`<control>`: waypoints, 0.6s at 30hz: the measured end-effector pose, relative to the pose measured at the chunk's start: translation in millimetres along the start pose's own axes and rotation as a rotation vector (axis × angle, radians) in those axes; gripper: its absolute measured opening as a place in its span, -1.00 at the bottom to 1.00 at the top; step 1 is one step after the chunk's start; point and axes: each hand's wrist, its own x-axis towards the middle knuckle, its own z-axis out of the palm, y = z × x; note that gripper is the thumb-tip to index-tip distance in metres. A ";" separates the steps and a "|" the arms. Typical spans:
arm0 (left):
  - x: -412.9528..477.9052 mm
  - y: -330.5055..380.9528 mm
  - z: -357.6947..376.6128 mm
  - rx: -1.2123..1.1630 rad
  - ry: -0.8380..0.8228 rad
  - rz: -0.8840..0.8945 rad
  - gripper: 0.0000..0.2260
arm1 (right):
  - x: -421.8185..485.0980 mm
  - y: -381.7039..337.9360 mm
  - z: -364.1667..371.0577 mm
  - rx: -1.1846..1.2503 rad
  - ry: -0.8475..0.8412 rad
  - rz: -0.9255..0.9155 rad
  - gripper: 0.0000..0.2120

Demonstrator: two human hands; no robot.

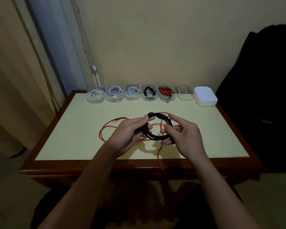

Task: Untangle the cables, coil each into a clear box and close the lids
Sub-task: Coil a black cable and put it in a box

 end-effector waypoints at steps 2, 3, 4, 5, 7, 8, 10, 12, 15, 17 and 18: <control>12.7 -5.7 -5.4 0.127 0.039 0.009 -0.71 | 9.9 6.6 -4.1 -0.078 -0.010 -0.002 -0.66; 18.4 -7.3 -8.6 0.224 0.068 0.032 -0.72 | 15.6 10.4 -6.3 -0.117 -0.019 -0.004 -0.73; 23.9 -9.7 -12.3 0.347 0.096 0.068 -0.75 | 21.0 13.8 -8.6 -0.148 -0.029 -0.005 -0.77; 29.9 -13.1 -16.1 0.483 0.116 0.116 -0.79 | 26.5 17.1 -10.5 -0.173 -0.039 -0.005 -0.80; 44.3 -25.1 -23.4 0.742 0.175 0.239 -0.84 | 37.3 22.9 -12.6 -0.199 -0.082 0.003 -0.82; 52.4 -32.5 -26.0 0.869 0.224 0.313 -0.85 | 41.9 25.5 -12.7 -0.201 -0.115 0.016 -0.82; 70.6 -48.4 -28.8 1.125 0.318 0.425 -0.86 | 52.1 32.2 -11.8 -0.217 -0.169 0.058 -0.82; 85.8 -62.3 -29.1 1.252 0.386 0.425 -0.82 | 63.8 39.7 -11.8 -0.232 -0.172 0.093 -0.81; 101.1 -71.2 -26.2 1.129 0.351 0.233 -0.77 | 86.6 55.4 -17.7 -0.311 -0.090 0.086 -0.79; 110.9 -77.5 -26.3 1.000 0.242 0.040 -0.72 | 100.8 65.5 -22.9 -0.385 -0.063 0.082 -0.79; 116.1 -80.0 -26.6 0.940 0.204 -0.017 -0.69 | 107.4 70.7 -25.6 -0.398 -0.064 0.091 -0.79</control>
